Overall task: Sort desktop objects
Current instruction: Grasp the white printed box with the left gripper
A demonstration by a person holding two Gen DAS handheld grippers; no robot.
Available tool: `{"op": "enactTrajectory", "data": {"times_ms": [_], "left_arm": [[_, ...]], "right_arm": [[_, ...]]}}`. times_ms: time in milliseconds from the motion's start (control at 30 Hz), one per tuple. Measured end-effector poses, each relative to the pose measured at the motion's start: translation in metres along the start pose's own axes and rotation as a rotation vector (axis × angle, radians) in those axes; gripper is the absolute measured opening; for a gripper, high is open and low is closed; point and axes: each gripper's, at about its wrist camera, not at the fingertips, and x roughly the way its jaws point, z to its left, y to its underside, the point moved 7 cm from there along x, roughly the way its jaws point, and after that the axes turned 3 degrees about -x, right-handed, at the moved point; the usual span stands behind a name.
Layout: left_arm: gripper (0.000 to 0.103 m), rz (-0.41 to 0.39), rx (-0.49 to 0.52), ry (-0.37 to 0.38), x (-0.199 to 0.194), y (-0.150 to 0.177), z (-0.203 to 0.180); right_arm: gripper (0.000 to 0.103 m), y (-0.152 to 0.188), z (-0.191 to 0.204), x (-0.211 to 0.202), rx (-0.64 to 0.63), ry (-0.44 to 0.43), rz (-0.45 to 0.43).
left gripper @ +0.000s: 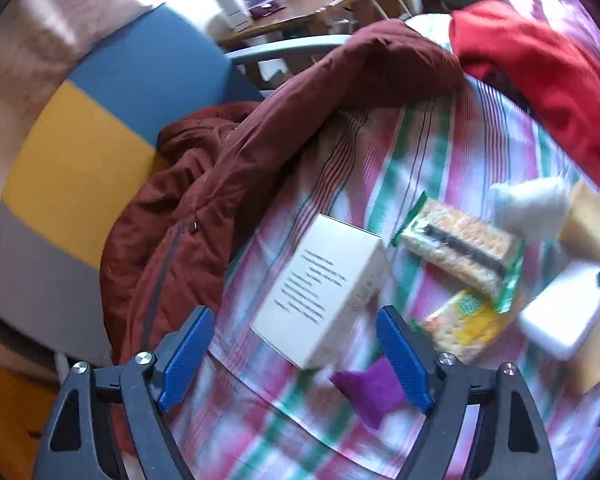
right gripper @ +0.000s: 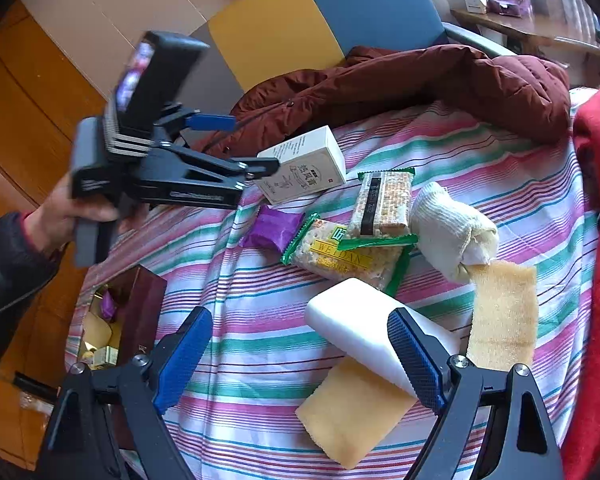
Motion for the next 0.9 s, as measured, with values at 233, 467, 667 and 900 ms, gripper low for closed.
{"op": "enactTrajectory", "data": {"times_ms": [233,467,667,900], "left_arm": [[0.092,0.045,0.066,0.072,0.032,-0.011,0.007],[0.069,0.1,0.089,0.152,0.056,-0.005,-0.003],[0.061,0.088,0.059,0.158,0.059,-0.003,-0.015],[0.051,0.063,-0.133,0.165,0.025,0.005,-0.006]], "right_arm": [[0.09,-0.002,-0.005,-0.005,0.029,-0.006,-0.018],[0.09,-0.002,-0.004,-0.004,0.029,-0.016,-0.015],[0.089,0.0,-0.006,-0.001,0.025,-0.004,-0.004],[0.082,0.003,-0.002,0.002,-0.014,0.012,0.011]]}}
